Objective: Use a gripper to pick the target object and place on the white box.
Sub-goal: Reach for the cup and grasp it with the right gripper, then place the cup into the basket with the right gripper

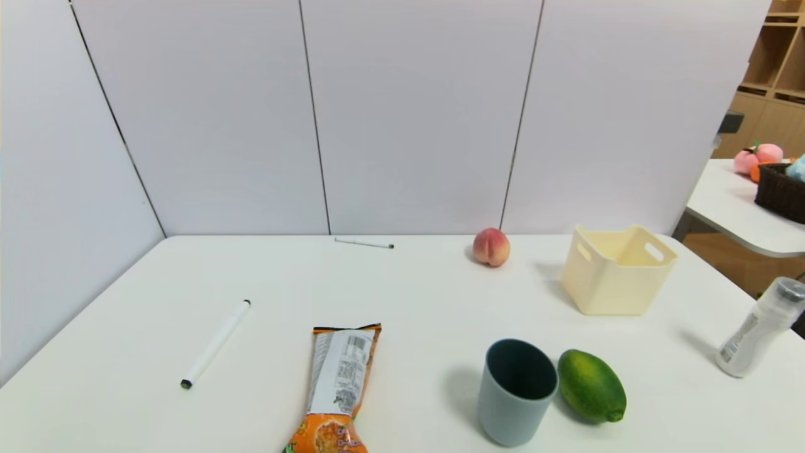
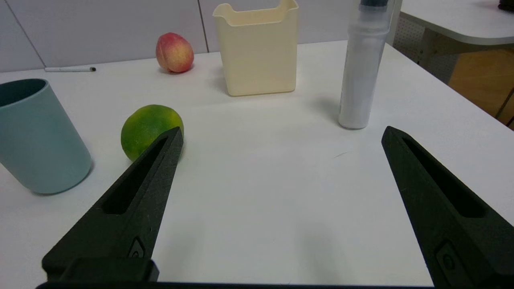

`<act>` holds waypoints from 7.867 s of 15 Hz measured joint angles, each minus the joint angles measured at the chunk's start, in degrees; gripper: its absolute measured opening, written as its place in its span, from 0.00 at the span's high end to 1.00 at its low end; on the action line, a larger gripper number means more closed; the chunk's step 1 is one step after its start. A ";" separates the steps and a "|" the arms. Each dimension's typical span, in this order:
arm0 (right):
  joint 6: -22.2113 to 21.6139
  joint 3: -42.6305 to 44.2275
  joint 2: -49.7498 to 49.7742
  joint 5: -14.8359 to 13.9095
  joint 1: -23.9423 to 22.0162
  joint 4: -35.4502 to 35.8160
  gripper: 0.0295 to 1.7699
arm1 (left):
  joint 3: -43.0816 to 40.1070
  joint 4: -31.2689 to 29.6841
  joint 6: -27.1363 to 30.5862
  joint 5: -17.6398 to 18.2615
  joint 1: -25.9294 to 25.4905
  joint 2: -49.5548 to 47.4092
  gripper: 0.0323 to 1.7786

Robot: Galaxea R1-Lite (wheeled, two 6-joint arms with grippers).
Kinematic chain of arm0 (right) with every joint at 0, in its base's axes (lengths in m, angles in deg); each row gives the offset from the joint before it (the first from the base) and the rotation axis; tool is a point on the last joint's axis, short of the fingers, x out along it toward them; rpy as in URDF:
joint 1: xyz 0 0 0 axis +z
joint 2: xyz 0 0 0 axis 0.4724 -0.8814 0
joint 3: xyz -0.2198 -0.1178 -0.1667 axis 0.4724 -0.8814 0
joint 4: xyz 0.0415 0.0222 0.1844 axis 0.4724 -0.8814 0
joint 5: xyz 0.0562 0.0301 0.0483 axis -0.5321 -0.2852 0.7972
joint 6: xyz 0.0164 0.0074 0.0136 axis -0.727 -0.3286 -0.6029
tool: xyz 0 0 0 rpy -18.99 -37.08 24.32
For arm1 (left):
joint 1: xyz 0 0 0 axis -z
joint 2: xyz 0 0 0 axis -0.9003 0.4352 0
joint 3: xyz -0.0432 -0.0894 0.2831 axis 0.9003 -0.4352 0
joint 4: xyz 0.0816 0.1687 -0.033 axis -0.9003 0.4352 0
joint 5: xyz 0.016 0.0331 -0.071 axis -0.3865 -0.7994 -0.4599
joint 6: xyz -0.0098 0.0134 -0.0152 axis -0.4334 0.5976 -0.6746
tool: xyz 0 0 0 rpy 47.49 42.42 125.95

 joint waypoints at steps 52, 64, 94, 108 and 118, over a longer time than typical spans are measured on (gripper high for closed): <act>33.50 27.54 -91.20 49.05 19.01 17.12 0.03 | 0.00 0.00 0.02 0.00 0.00 0.00 0.05; 33.41 30.84 -97.34 49.23 23.53 18.82 0.03 | 0.00 -0.02 0.02 0.00 0.00 0.00 0.05; 29.21 31.91 -85.74 49.32 13.93 27.20 0.38 | 0.00 -0.02 0.00 -0.02 0.00 0.00 0.05; 11.46 51.82 -89.95 6.46 6.13 30.09 0.38 | 0.00 -0.02 0.04 0.00 0.00 0.00 0.05; 6.96 51.74 -99.90 -8.02 5.67 32.77 0.38 | 0.00 -0.02 0.06 0.02 0.00 0.00 0.05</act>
